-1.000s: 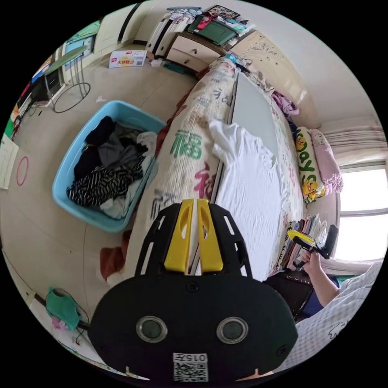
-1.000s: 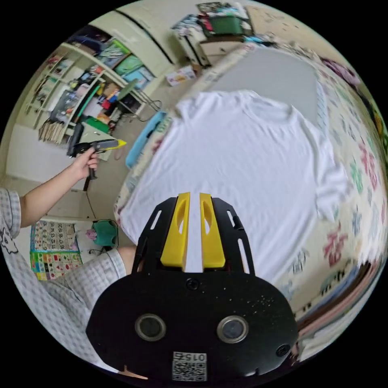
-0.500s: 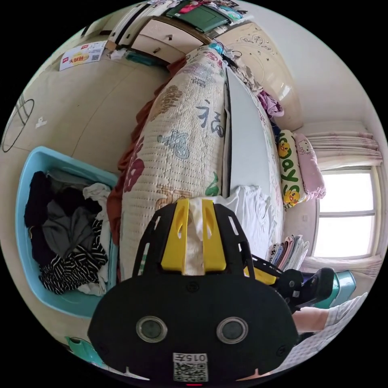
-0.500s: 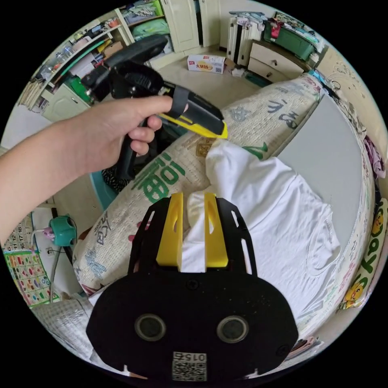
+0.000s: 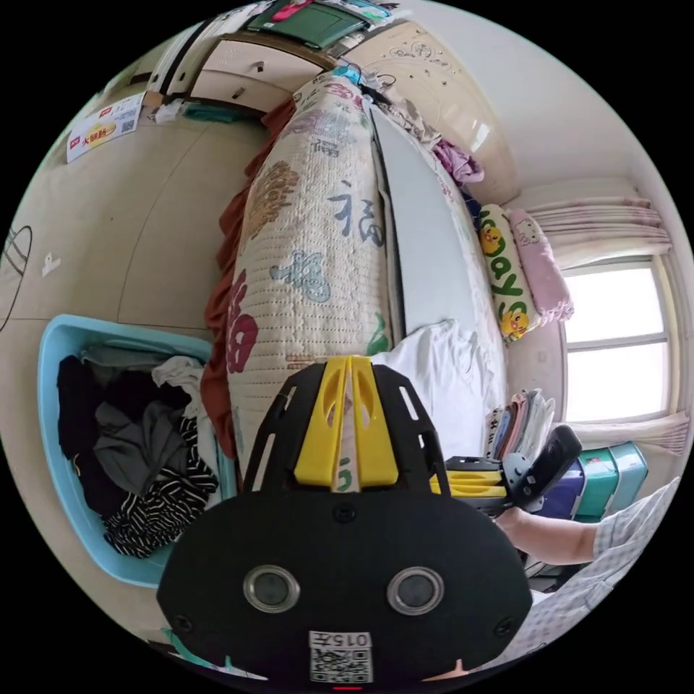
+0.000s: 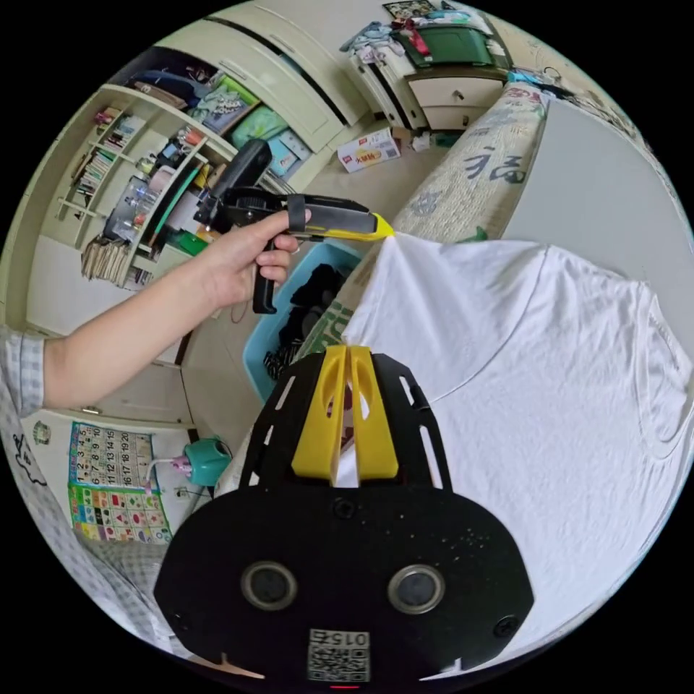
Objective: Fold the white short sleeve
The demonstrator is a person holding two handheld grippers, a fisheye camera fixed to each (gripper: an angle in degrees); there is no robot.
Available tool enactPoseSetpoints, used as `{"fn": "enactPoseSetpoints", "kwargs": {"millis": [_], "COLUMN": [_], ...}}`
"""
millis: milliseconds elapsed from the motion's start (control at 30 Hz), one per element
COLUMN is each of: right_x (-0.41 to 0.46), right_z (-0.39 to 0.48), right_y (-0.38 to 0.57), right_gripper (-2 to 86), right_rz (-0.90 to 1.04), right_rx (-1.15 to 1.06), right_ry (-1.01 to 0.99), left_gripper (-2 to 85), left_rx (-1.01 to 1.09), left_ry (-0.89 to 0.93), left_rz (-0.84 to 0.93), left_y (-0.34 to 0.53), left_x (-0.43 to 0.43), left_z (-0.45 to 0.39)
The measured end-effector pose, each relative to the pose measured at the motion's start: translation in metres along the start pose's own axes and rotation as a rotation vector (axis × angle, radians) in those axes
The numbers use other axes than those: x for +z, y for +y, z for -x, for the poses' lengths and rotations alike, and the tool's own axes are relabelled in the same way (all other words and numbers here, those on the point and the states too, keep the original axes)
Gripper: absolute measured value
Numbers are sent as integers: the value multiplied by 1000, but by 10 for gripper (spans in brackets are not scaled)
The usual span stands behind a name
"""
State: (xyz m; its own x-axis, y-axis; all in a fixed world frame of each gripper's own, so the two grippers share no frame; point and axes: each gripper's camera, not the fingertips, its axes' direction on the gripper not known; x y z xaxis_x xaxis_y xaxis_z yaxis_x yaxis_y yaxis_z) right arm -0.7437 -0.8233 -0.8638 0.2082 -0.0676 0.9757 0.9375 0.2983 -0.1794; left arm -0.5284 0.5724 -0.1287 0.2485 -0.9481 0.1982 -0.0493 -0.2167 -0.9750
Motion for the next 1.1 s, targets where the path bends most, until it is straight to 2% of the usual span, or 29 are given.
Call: {"fn": "enactPoseSetpoints", "kwargs": {"millis": [100,267,367,500,667,700,733,767,933,1067,1100], "right_x": [25,26,23,37,83,98,104,113,127,167,170], "right_z": [9,30,30,31,8,-2,-6,-15,-51,-82,-86], "right_y": [-11,-5,6,14,12,14,16,21,46,73,84], "right_gripper": [16,32,39,46,35,23,18,11,0,0,1], "right_rz": [92,69,45,54,120,144,150,142,52,132,109], "right_rx": [-35,-82,-69,-132,-110,-82,-72,-51,54,140,152], "right_ry": [85,211,221,313,315,313,311,305,187,187,185], "left_gripper": [-6,-6,-8,-6,-4,-6,-7,-7,-9,-9,-9], "left_rx": [-29,-26,-29,-46,6,17,3,11,69,13,-1], "left_ry": [-15,-14,-35,20,71,85,68,61,-169,-194,-230], "left_rz": [31,-5,-37,-104,3,81,154,147,-8,42,-19], "left_y": [0,-3,-3,3,-5,-9,-12,-13,-8,-2,6], "left_x": [16,19,14,3,30,44,58,60,40,49,42], "left_z": [7,-1,-10,-15,-37,-42,-46,-49,-89,-96,-104]}}
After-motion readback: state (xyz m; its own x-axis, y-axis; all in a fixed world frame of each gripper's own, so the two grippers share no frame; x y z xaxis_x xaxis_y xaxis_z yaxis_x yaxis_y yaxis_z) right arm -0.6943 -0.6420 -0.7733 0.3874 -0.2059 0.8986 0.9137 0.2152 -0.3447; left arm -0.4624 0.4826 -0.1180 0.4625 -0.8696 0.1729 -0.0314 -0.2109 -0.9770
